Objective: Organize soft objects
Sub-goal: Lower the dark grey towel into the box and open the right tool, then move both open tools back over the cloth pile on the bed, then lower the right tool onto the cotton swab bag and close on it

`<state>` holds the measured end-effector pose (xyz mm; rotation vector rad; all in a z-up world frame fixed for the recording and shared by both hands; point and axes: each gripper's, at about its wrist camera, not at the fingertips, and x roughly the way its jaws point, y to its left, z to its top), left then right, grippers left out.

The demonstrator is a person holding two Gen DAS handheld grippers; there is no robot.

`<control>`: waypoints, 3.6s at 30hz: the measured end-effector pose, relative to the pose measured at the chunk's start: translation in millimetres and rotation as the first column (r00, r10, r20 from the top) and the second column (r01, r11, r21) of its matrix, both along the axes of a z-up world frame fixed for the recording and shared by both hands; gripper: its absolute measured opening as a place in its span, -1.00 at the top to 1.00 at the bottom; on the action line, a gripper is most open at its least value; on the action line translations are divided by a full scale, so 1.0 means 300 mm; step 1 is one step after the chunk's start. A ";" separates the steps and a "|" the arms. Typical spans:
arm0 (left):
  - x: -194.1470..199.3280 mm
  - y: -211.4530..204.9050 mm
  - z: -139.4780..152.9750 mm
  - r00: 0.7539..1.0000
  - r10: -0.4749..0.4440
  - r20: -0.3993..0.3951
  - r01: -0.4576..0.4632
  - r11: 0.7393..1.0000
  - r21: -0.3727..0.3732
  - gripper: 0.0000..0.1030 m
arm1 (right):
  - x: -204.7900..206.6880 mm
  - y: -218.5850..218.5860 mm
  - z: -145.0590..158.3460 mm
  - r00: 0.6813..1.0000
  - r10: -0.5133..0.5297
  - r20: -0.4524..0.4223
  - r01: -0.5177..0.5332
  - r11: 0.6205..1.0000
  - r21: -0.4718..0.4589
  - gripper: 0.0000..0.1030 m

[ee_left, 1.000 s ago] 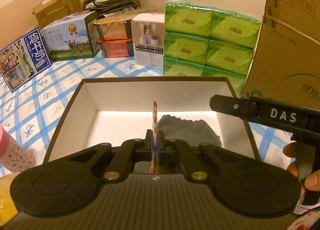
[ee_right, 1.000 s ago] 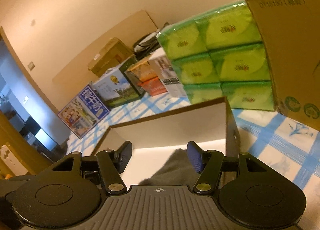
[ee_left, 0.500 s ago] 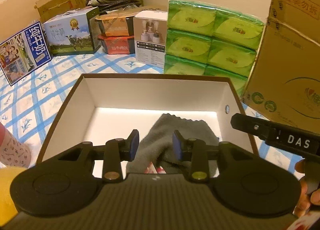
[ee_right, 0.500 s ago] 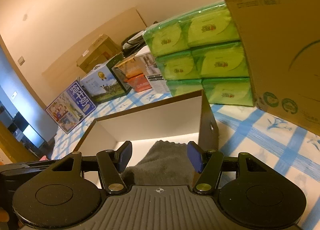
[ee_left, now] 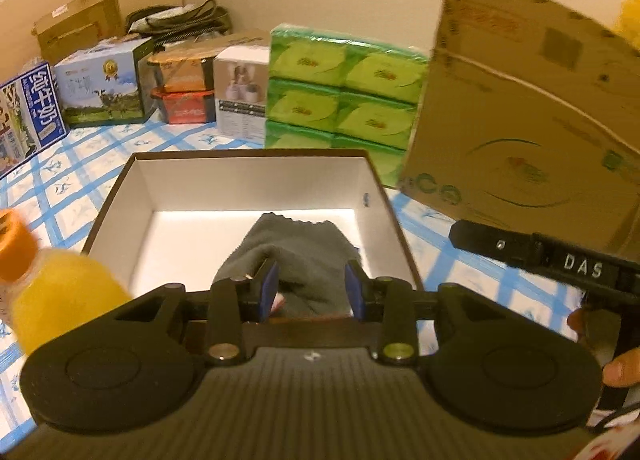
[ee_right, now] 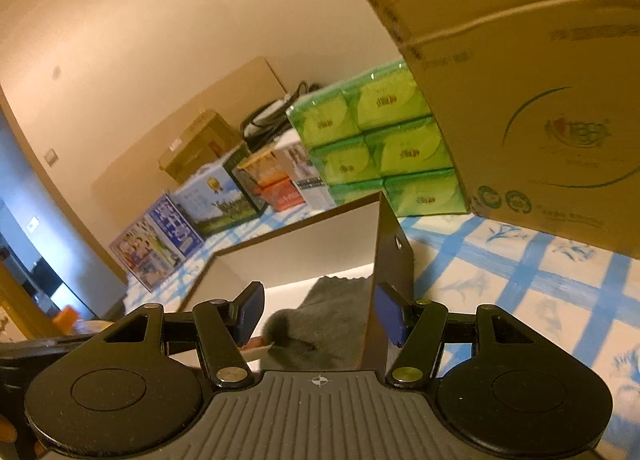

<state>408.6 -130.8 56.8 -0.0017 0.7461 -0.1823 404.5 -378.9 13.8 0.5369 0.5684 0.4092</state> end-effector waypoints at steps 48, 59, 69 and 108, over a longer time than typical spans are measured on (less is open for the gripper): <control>-0.987 0.403 0.128 0.998 0.017 0.063 -0.011 0.995 -0.095 0.27 | -0.940 0.265 0.128 1.000 0.019 -0.025 -0.021 0.997 -0.073 -0.21; -1.024 0.458 0.077 0.998 0.043 0.035 -0.040 0.996 -0.081 0.27 | -0.975 0.308 0.087 0.998 0.035 -0.044 -0.041 0.988 -0.147 -0.21; -1.039 0.505 -0.001 0.997 0.077 -0.025 -0.078 0.996 -0.045 0.27 | -0.974 0.316 0.037 0.998 0.021 -0.064 -0.034 0.976 -0.214 -0.21; -0.878 0.522 -0.201 0.982 0.125 -0.139 -0.121 0.992 0.041 0.27 | -0.854 0.217 -0.392 0.952 0.282 -0.121 -0.269 0.580 -0.769 -0.21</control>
